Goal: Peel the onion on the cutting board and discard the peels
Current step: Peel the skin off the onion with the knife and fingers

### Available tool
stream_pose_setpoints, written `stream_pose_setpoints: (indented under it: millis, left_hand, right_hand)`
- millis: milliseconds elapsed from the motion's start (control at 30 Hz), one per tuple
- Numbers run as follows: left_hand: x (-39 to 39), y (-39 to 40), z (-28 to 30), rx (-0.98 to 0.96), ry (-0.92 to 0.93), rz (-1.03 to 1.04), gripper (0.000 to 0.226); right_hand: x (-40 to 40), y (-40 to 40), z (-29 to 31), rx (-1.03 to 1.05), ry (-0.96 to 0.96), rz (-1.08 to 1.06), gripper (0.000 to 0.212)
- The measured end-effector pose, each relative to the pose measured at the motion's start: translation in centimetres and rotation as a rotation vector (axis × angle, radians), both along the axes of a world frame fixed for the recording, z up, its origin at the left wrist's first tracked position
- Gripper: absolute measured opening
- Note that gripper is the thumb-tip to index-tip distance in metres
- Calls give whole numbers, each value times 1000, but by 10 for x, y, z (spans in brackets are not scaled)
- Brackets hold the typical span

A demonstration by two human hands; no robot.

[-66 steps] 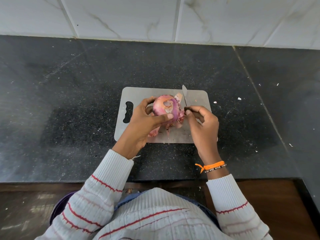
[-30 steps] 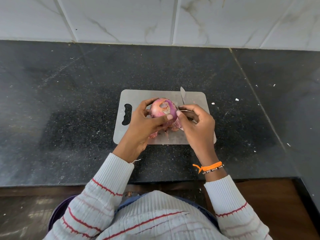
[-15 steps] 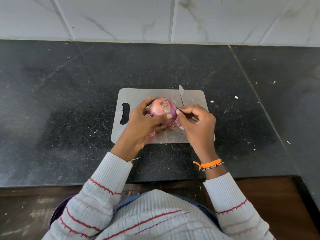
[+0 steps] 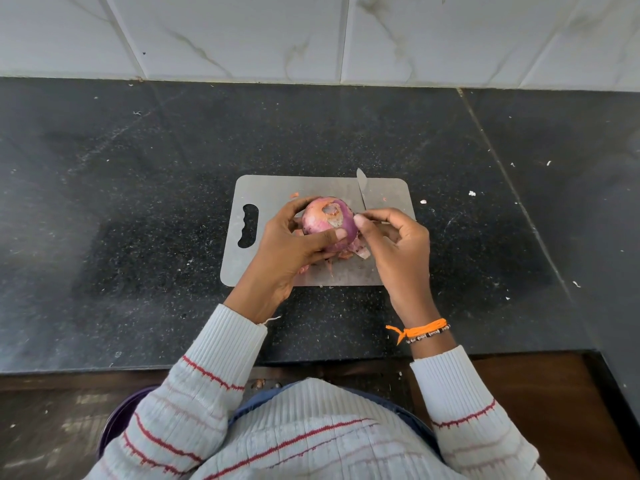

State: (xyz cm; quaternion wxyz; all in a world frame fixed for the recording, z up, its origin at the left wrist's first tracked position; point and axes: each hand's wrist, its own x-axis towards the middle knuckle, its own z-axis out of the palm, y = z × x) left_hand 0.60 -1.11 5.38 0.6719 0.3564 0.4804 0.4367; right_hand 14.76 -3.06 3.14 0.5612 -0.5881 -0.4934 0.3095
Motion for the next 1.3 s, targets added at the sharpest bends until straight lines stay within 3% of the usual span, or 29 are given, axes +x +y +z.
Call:
stream_pose_setpoints:
  millis: [167,300,633,733,833,900,1000,1167,1300]
  left_hand:
    - [1,-1,4,-22,-64,1,53]
    - [1,-1,4,-21,-74,-9,49]
    - [-4,3,-1,-109,-273,-46,44]
    - [-5,3,-1,-105,-265,-38,44]
    - [-4,3,-3,-109,-238,-28,47]
    - [-4,4,-3,-107,-229,-28,47]
    - [-4,4,-4,-110,-236,-31,47]
    - [-7,3,-3,-99,-258,-57,46]
    - [-9,4,-6,-26,-189,-78,57]
  right_hand:
    - [0,1,-1,-52,138,-17,12]
    - [0,5,-6,-60,138,-3,10]
    - [8,7,-27,-138,-163,-56,8]
    - [4,5,-18,-146,38,-44,7]
    - [0,5,-9,-144,271,-15,28]
    - [-2,6,-9,-145,191,7,36]
    - [-2,6,-15,-137,68,3,21]
    - [6,7,-20,-165,56,-58,8]
    - [10,5,-13,-131,51,-82,15]
